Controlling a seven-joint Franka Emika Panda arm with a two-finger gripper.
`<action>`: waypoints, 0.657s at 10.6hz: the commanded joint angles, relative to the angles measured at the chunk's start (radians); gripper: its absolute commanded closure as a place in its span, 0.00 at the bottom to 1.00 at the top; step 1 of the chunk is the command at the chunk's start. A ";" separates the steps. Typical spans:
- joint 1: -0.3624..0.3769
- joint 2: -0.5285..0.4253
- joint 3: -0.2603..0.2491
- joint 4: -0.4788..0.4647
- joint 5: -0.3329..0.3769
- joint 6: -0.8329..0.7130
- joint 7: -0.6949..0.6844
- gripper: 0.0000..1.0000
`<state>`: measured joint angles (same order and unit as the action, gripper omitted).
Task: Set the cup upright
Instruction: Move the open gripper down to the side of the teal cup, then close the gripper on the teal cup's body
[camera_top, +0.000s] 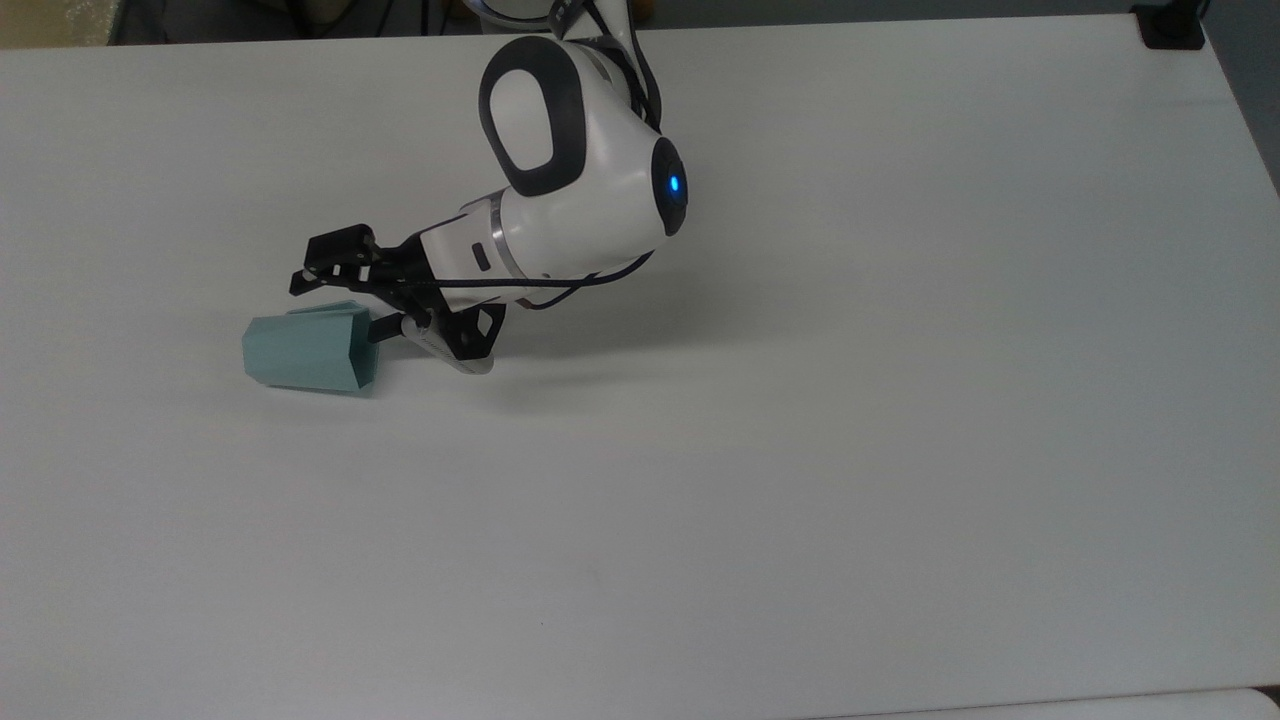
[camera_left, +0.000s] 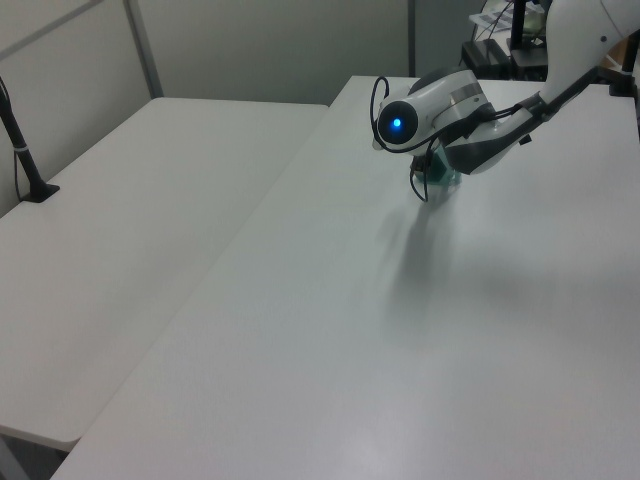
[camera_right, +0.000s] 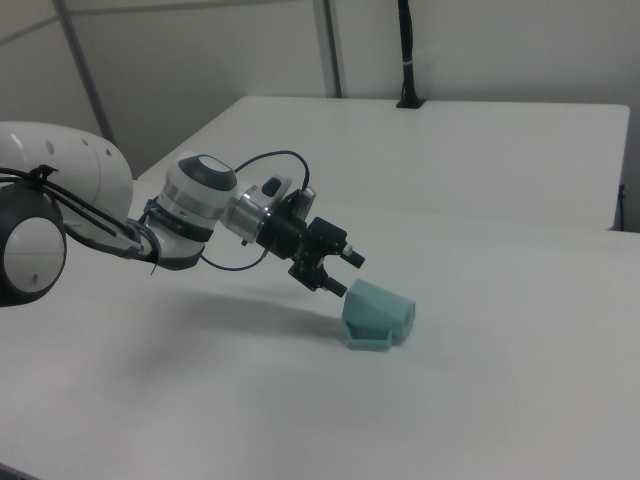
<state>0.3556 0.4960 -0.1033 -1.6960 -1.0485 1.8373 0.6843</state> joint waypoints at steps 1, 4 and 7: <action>-0.032 0.030 0.007 0.022 -0.036 0.028 0.027 0.01; -0.040 0.032 0.011 0.019 -0.038 0.030 0.027 0.33; -0.052 0.053 0.011 0.018 -0.045 0.051 0.027 0.44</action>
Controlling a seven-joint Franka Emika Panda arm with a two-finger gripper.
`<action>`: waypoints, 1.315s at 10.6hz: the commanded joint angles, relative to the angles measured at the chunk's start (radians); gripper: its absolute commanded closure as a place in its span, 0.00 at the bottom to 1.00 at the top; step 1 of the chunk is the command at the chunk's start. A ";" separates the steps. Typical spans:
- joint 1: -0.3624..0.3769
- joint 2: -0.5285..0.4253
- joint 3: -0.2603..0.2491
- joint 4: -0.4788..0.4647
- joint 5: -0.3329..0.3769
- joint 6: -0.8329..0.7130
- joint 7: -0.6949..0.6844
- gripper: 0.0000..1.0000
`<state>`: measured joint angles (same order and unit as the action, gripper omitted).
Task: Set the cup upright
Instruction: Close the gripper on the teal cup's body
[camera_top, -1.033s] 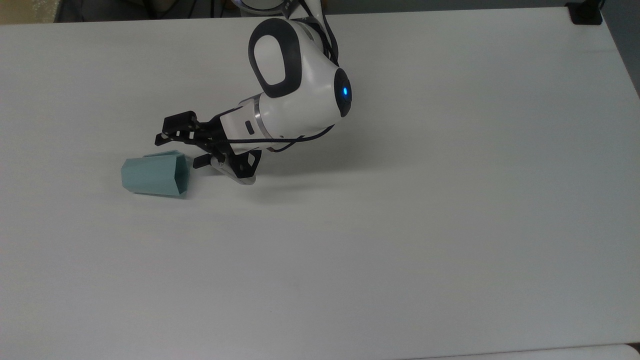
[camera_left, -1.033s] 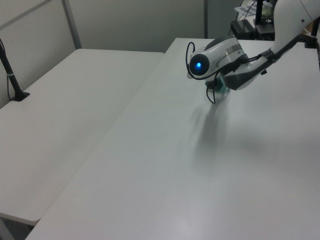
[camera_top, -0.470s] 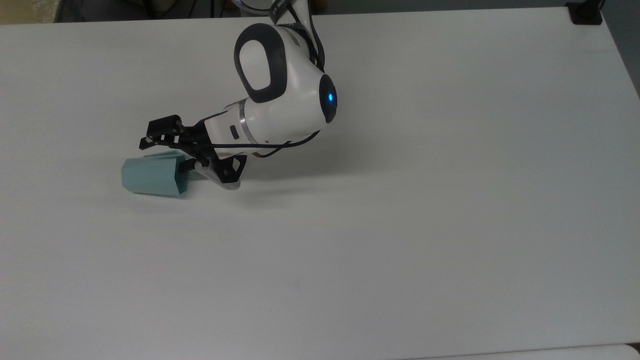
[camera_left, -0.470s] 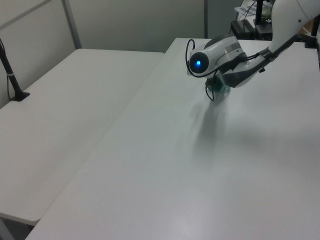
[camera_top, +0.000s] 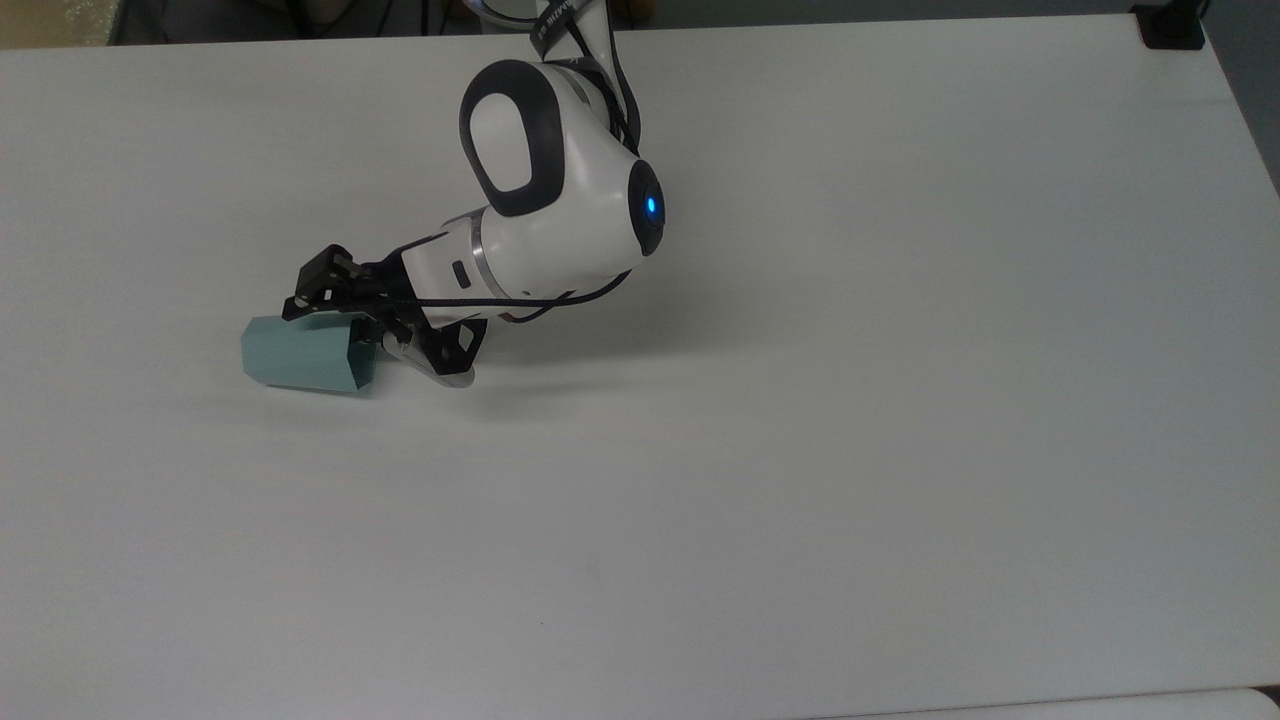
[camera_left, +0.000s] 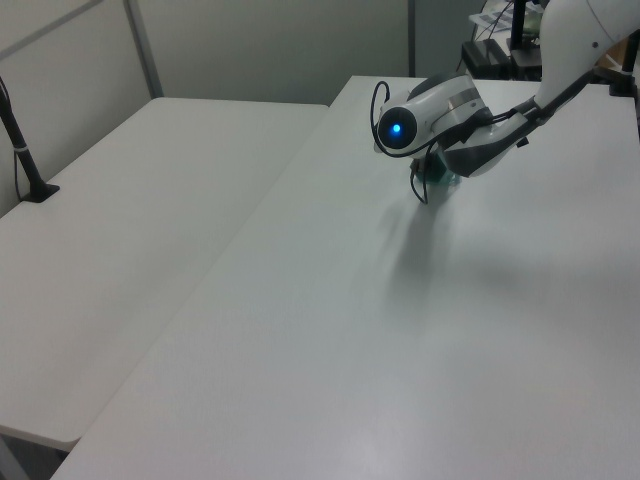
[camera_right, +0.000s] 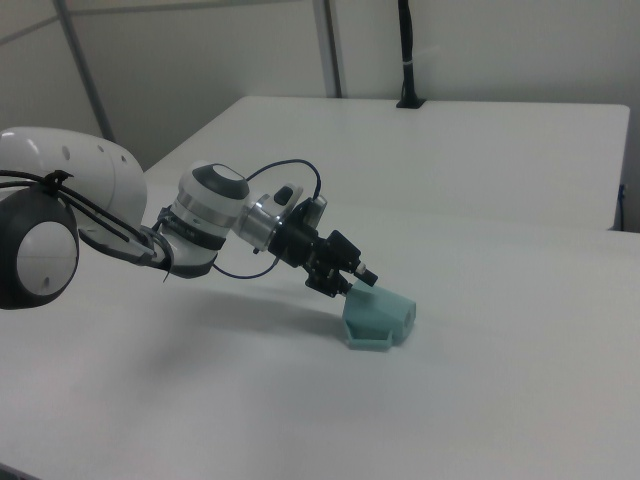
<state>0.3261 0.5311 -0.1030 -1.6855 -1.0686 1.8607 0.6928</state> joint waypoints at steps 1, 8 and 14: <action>-0.027 0.029 0.011 0.007 -0.036 0.038 0.019 0.44; -0.035 0.056 0.016 0.007 -0.057 0.061 0.019 1.00; -0.042 -0.054 0.017 0.006 -0.005 0.074 0.010 1.00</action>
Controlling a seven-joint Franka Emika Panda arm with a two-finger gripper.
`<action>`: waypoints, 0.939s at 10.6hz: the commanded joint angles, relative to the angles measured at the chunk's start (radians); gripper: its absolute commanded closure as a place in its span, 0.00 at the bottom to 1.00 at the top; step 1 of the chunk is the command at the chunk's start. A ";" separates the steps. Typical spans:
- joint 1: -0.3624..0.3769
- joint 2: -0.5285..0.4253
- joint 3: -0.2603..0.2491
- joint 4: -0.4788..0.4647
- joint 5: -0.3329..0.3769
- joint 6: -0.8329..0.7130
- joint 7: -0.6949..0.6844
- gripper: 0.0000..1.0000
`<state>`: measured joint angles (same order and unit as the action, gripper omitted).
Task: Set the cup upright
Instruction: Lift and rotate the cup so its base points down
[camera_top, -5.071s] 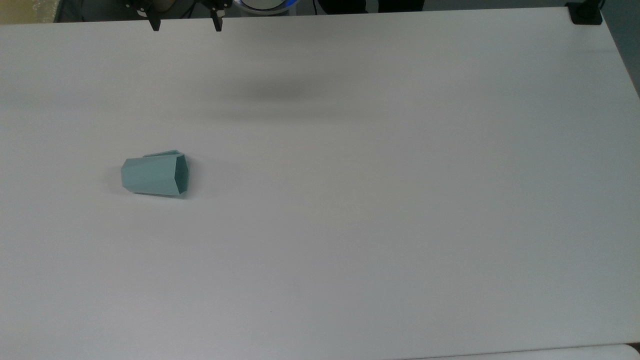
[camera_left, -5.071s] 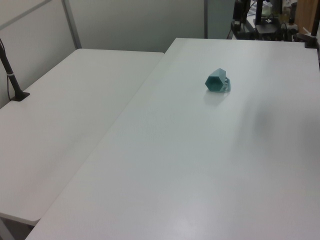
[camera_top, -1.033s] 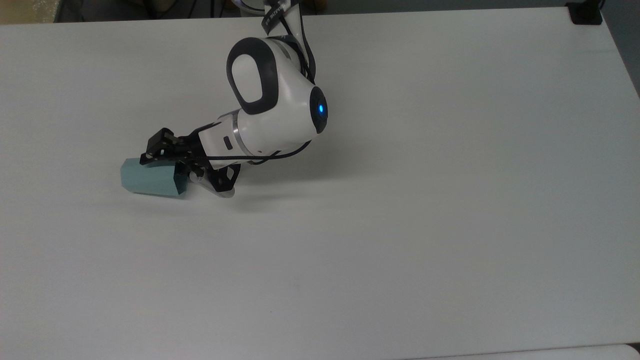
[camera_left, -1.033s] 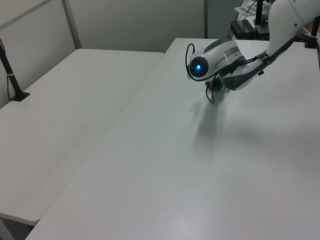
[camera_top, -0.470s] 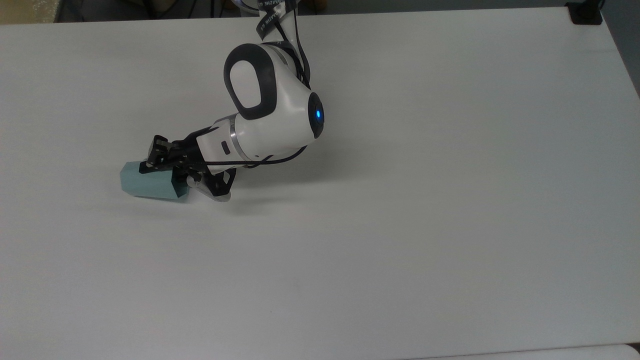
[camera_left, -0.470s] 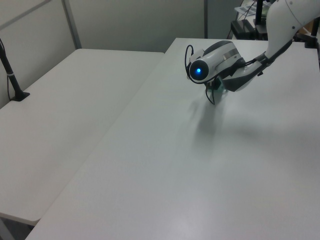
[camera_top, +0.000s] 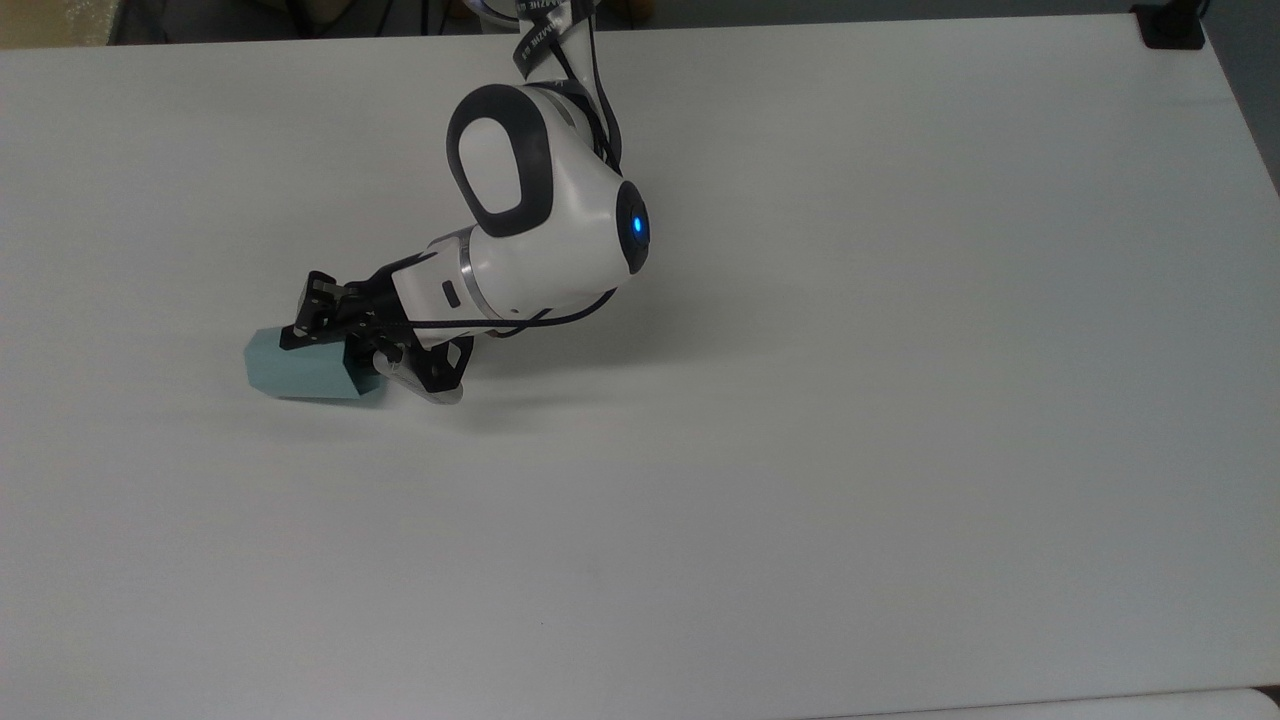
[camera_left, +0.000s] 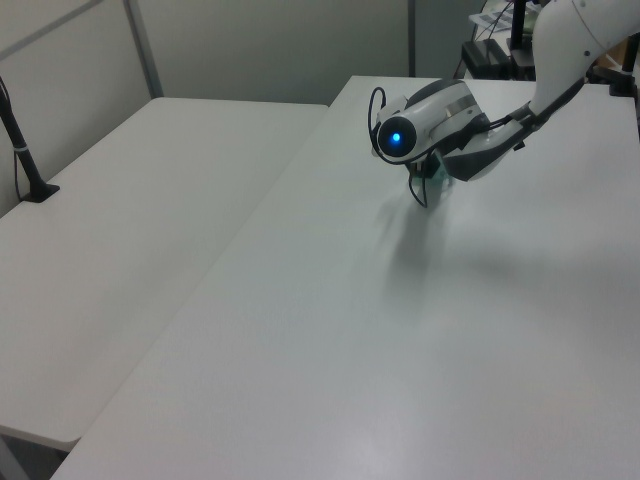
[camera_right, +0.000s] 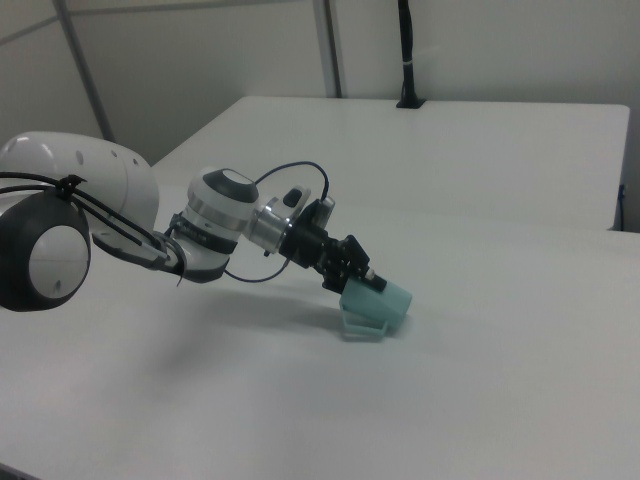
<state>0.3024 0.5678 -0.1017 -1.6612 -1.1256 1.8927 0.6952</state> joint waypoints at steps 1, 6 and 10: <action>-0.029 -0.133 0.016 -0.020 0.099 0.051 0.006 1.00; -0.063 -0.348 0.017 -0.084 0.476 0.129 -0.093 1.00; -0.068 -0.555 0.011 -0.260 0.882 0.187 -0.291 1.00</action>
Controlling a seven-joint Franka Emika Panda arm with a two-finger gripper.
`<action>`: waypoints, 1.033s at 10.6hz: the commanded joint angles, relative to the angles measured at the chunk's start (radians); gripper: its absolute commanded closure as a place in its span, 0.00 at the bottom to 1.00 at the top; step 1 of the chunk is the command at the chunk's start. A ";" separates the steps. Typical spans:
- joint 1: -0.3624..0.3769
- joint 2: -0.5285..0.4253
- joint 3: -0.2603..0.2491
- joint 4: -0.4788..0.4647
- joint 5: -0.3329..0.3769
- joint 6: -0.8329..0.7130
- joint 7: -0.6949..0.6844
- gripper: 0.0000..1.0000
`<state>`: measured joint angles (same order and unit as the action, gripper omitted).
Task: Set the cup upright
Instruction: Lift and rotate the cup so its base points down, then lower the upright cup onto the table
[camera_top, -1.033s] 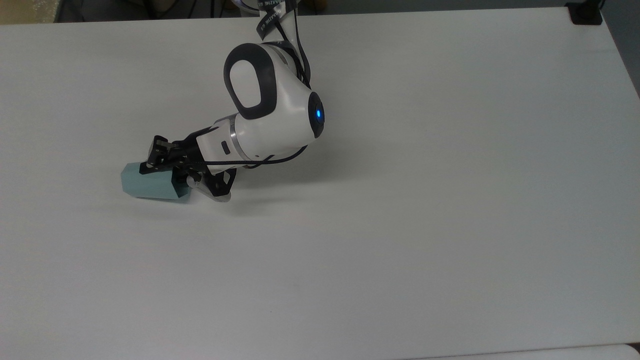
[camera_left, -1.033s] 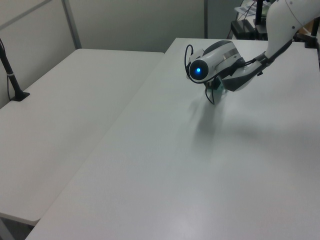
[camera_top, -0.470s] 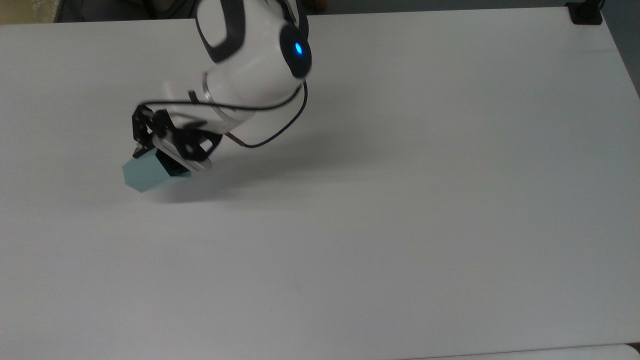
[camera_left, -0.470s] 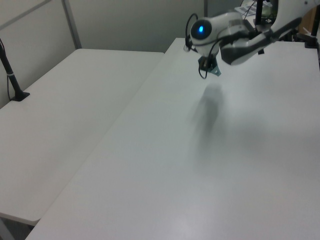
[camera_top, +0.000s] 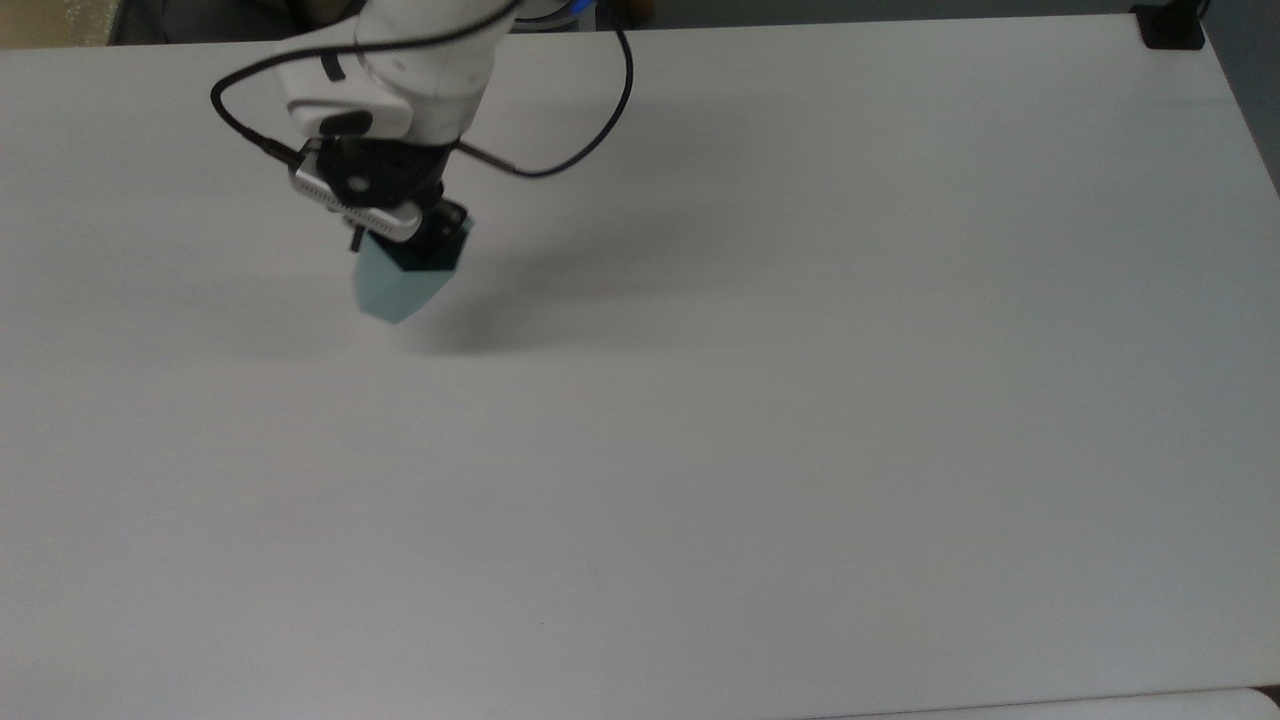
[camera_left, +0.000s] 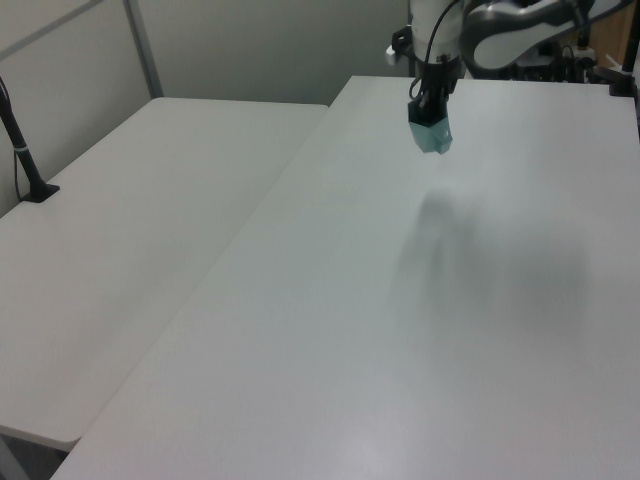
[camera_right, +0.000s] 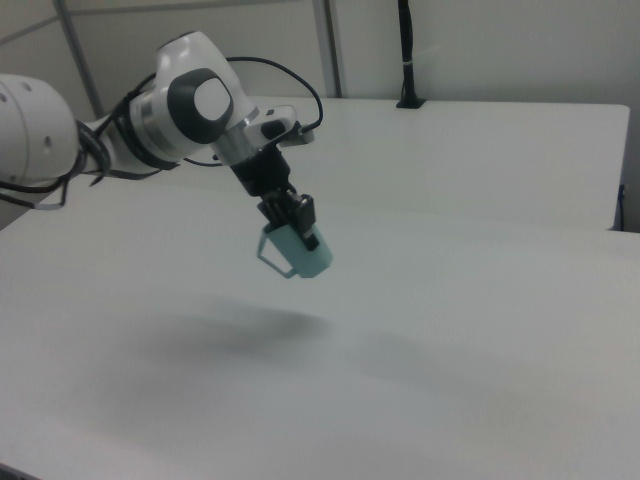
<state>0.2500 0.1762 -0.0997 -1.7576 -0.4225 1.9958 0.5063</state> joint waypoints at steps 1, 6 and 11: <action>-0.015 -0.190 0.008 -0.198 0.251 0.087 -0.130 1.00; -0.003 -0.127 0.011 -0.327 0.416 0.284 -0.114 1.00; 0.020 -0.066 0.012 -0.327 0.441 0.333 -0.114 1.00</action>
<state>0.2610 0.0959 -0.0883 -2.0758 -0.0064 2.2697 0.3978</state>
